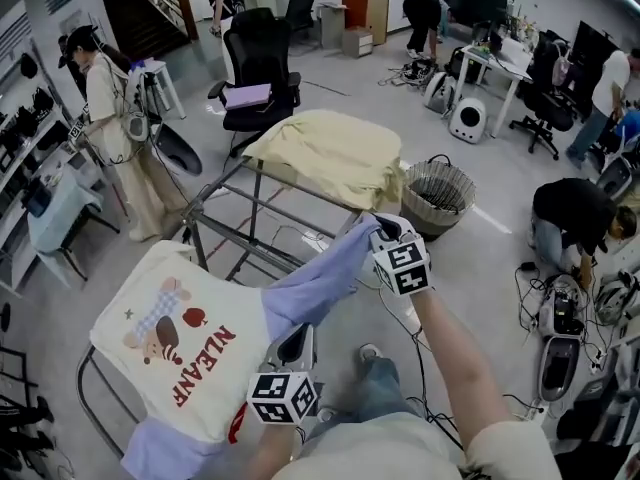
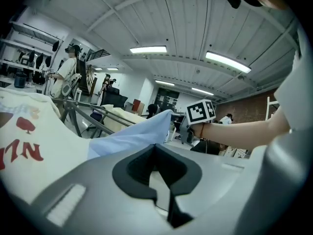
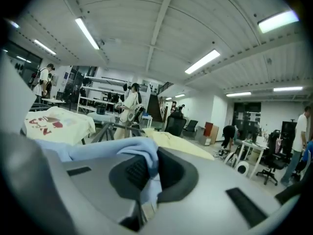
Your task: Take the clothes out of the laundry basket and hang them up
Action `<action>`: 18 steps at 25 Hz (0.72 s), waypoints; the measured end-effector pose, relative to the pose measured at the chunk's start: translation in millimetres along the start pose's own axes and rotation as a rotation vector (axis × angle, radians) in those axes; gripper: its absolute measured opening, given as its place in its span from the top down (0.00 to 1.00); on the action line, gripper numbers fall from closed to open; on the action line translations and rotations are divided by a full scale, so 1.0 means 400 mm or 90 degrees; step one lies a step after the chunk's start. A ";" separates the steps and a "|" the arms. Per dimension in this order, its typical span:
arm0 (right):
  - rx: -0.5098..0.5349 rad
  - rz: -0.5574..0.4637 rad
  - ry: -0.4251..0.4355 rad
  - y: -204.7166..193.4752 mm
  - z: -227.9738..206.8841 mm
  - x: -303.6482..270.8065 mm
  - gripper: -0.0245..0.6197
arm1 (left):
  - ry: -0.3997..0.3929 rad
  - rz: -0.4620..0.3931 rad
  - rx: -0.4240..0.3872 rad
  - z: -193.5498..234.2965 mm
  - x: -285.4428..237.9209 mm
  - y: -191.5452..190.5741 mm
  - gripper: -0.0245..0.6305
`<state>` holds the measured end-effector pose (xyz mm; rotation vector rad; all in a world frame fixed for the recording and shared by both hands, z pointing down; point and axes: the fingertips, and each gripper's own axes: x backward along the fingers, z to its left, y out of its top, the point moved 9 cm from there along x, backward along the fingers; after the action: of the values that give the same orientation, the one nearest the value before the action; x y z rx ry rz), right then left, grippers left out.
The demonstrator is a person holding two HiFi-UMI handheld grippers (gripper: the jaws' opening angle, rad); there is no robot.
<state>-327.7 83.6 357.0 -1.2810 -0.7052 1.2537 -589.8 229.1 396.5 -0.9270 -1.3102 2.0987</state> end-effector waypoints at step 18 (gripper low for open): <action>0.111 -0.141 0.189 0.303 -0.090 -0.403 0.95 | 0.217 -0.093 0.059 0.091 -0.188 0.126 0.94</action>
<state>-368.6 -98.6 273.1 -1.1780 -0.4980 0.9008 -571.5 134.0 383.4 -1.0600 -1.0627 1.7805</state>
